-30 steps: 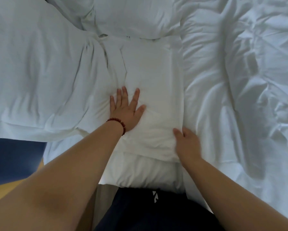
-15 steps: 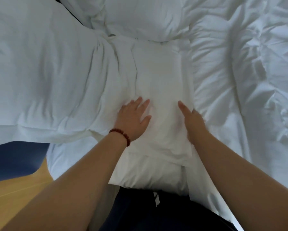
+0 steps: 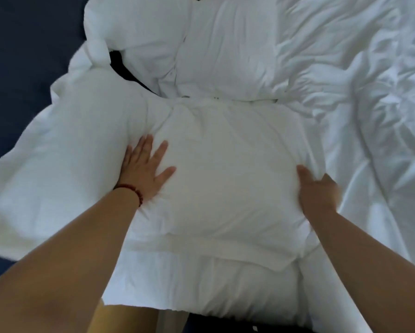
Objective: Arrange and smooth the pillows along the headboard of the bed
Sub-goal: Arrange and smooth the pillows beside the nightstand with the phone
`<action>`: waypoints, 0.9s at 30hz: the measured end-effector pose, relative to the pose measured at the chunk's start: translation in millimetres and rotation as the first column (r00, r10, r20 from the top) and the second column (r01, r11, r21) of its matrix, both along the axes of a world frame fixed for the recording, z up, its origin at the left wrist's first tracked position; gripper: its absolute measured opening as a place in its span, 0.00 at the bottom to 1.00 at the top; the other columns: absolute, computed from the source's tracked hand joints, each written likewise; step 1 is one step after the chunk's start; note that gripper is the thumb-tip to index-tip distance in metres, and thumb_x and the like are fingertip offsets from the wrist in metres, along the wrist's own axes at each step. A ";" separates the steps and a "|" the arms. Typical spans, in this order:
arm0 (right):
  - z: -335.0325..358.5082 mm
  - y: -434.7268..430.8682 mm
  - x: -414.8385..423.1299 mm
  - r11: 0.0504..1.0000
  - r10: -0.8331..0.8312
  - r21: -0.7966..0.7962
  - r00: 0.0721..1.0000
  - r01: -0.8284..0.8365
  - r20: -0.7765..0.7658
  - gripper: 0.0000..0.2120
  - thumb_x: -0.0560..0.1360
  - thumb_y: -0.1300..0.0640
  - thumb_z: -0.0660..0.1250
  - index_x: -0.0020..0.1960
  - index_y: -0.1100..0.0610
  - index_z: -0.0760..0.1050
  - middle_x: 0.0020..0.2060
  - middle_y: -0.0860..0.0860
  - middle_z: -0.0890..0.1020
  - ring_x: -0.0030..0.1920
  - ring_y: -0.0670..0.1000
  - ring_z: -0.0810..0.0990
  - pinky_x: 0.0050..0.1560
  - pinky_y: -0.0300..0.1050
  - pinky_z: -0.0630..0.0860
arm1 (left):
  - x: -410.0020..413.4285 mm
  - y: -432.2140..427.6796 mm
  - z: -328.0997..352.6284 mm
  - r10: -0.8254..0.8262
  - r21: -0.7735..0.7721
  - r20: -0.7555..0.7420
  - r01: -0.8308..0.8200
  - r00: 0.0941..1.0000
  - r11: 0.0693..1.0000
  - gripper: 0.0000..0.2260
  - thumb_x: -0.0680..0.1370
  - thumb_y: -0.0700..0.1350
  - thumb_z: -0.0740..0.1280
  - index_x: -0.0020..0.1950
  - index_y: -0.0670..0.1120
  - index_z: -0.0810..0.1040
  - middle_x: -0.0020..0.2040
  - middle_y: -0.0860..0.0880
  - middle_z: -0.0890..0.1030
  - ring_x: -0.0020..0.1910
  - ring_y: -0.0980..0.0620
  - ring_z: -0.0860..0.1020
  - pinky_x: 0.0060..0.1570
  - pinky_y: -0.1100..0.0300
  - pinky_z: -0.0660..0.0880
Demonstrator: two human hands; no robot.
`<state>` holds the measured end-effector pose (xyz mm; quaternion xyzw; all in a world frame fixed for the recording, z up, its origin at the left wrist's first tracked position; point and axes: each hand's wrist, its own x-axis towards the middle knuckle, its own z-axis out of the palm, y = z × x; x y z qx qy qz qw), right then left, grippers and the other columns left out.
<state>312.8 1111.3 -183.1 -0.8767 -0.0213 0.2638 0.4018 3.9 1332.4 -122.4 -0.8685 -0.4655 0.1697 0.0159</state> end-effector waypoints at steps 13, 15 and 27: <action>-9.9 24.6 -34.8 1.000 0.007 -0.029 0.987 -0.002 0.160 0.35 0.74 0.34 0.63 0.71 0.58 0.64 0.69 0.56 0.68 0.69 0.61 0.66 0.71 0.59 0.62 | 112.4 4.5 13.4 -0.165 0.171 0.309 0.116 0.937 0.978 0.32 0.80 0.66 0.44 0.81 0.53 0.51 0.82 0.44 0.48 0.80 0.40 0.44 0.75 0.42 0.40; -0.8 30.8 -42.5 0.998 0.053 0.009 0.900 -0.063 0.433 0.35 0.76 0.36 0.59 0.75 0.56 0.61 0.74 0.58 0.64 0.73 0.61 0.62 0.74 0.59 0.57 | 122.0 18.0 -2.5 -0.102 0.070 0.162 0.092 0.981 0.993 0.33 0.79 0.68 0.40 0.81 0.56 0.45 0.82 0.47 0.45 0.79 0.42 0.40 0.75 0.40 0.35; 1.4 158.0 -79.9 0.546 0.827 -0.505 0.336 -0.669 0.450 0.32 0.79 0.33 0.40 0.80 0.43 0.47 0.80 0.47 0.49 0.79 0.56 0.42 0.74 0.66 0.37 | 103.5 51.0 -32.7 -0.144 0.084 0.049 0.140 0.988 0.987 0.28 0.81 0.60 0.40 0.81 0.56 0.47 0.82 0.49 0.51 0.80 0.47 0.46 0.75 0.44 0.35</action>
